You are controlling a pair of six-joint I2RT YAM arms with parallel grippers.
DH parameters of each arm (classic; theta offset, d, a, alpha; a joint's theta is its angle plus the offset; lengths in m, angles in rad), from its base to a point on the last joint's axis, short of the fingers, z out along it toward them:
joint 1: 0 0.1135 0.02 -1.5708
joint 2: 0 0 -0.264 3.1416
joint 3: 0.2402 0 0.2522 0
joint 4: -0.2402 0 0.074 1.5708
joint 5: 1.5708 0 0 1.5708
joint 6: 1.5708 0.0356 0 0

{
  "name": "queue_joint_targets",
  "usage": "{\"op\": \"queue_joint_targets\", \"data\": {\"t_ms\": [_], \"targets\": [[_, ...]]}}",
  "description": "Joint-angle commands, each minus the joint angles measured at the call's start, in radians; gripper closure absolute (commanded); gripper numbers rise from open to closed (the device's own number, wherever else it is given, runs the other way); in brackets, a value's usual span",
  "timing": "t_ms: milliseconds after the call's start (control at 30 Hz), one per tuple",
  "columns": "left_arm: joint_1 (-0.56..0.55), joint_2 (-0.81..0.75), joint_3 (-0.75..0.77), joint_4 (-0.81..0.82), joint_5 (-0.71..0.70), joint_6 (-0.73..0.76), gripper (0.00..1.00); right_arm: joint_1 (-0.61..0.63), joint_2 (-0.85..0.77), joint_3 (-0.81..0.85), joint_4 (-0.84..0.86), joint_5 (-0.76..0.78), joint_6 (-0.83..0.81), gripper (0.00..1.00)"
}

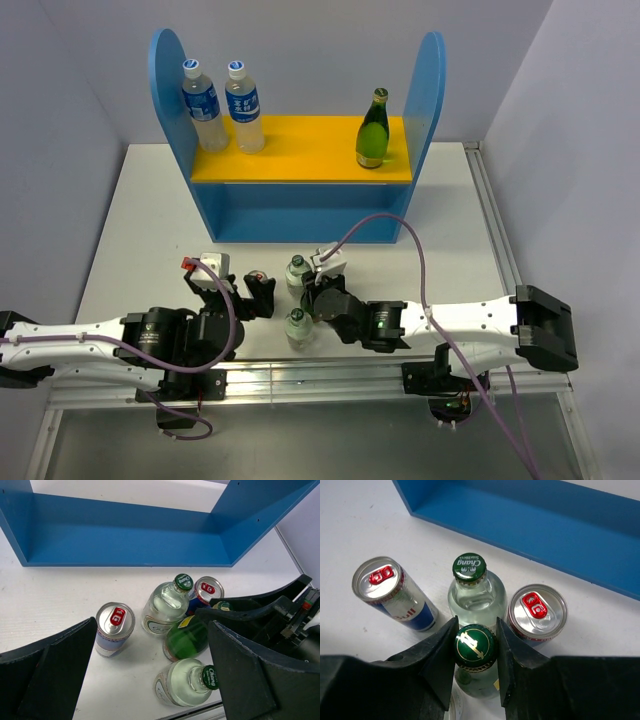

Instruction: Place and organize the beverage onto the shelf

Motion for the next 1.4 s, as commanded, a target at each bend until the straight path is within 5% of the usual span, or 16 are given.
{"op": "queue_joint_targets", "data": {"t_ms": [0,233,500,667,1000,1367], "targets": [[-0.004,-0.008,0.027,-0.043,-0.013,-0.024,0.01,-0.003,-0.069,0.073,-0.046,0.001,-0.014,1.00],[-0.004,-0.049,0.053,-0.061,-0.037,0.005,0.01,0.008,-0.282,0.204,-0.155,-0.012,-0.055,1.00],[-0.004,-0.069,0.061,-0.066,-0.059,0.033,0.01,0.008,-0.333,0.444,-0.145,0.013,-0.271,1.00],[-0.004,-0.080,0.049,-0.067,-0.062,0.027,0.01,-0.050,-0.191,0.694,-0.105,-0.048,-0.460,1.00],[-0.004,-0.152,0.023,-0.138,-0.056,-0.036,0.01,-0.415,0.165,1.158,-0.241,-0.287,-0.455,1.00],[-0.004,-0.123,0.016,-0.110,-0.028,0.016,0.01,-0.637,0.354,1.277,-0.232,-0.397,-0.409,1.00]]}}
